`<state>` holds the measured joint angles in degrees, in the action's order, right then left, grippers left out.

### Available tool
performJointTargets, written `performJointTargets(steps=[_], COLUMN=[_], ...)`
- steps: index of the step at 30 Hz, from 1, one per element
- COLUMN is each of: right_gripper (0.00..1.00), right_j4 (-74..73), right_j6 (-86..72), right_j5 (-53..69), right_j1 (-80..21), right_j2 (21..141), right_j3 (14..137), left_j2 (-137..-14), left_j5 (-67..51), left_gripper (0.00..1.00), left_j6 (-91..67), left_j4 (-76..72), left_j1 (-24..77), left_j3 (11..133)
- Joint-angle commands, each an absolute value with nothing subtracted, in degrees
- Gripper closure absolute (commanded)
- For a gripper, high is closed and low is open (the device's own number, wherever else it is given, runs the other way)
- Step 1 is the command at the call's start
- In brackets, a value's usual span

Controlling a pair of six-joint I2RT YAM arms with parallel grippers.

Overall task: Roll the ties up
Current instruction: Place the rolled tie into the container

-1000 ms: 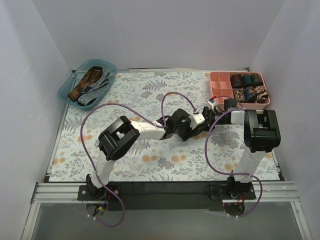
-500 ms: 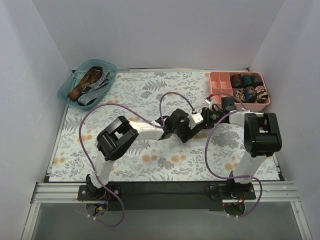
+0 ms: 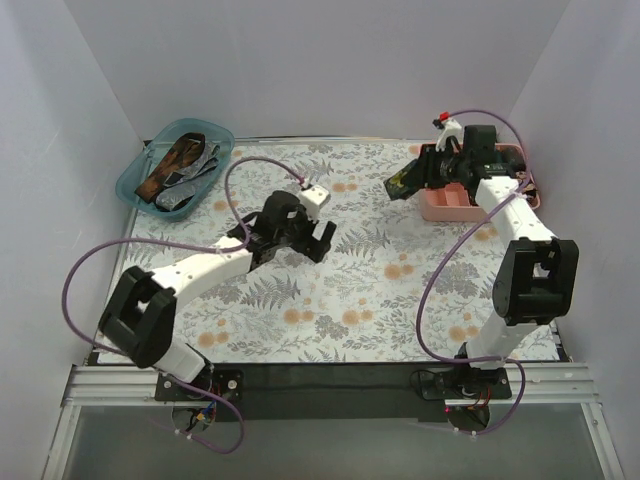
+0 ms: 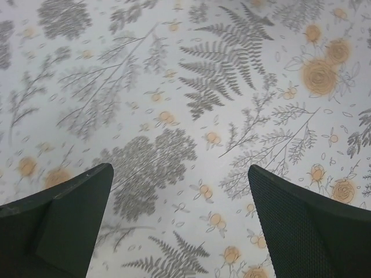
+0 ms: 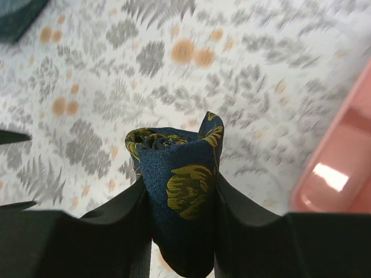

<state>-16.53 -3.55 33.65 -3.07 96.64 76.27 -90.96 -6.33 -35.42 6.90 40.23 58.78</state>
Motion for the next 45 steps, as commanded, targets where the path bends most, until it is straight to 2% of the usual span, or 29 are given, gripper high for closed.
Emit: performJointTargets(steps=[1, 8, 15, 26, 45], right_gripper=[0.99, 0.99, 0.99, 0.99, 0.99], right_j4=[-20.21, -22.76, -23.03, -23.29, -23.12], right_j6=[-0.88, -0.79, -1.14, 1.39, 5.1], right_j5=[28.66, 26.19, 28.65, 15.66, 4.13], right_j1=[-1.58, 2.98, 6.59, 8.53, 6.42], right_j2=[98.17, 108.17, 117.5, 122.08, 125.07], right_j3=[85.15, 101.66, 110.2, 112.94, 112.59], left_j2=[-83.07, -74.63, -72.25, -74.35, -75.24], left_j5=[-3.78, -2.64, -2.99, -4.22, -6.33], left_gripper=[0.04, 0.04, 0.04, 0.04, 0.04], left_j6=[-39.37, -43.94, -47.02, -47.46, -47.64], left_j4=[11.77, 17.92, 19.86, 20.39, 20.39], left_j1=[37.36, 34.19, 34.1, 34.1, 34.1], left_j3=[53.89, 47.03, 45.35, 45.61, 44.12])
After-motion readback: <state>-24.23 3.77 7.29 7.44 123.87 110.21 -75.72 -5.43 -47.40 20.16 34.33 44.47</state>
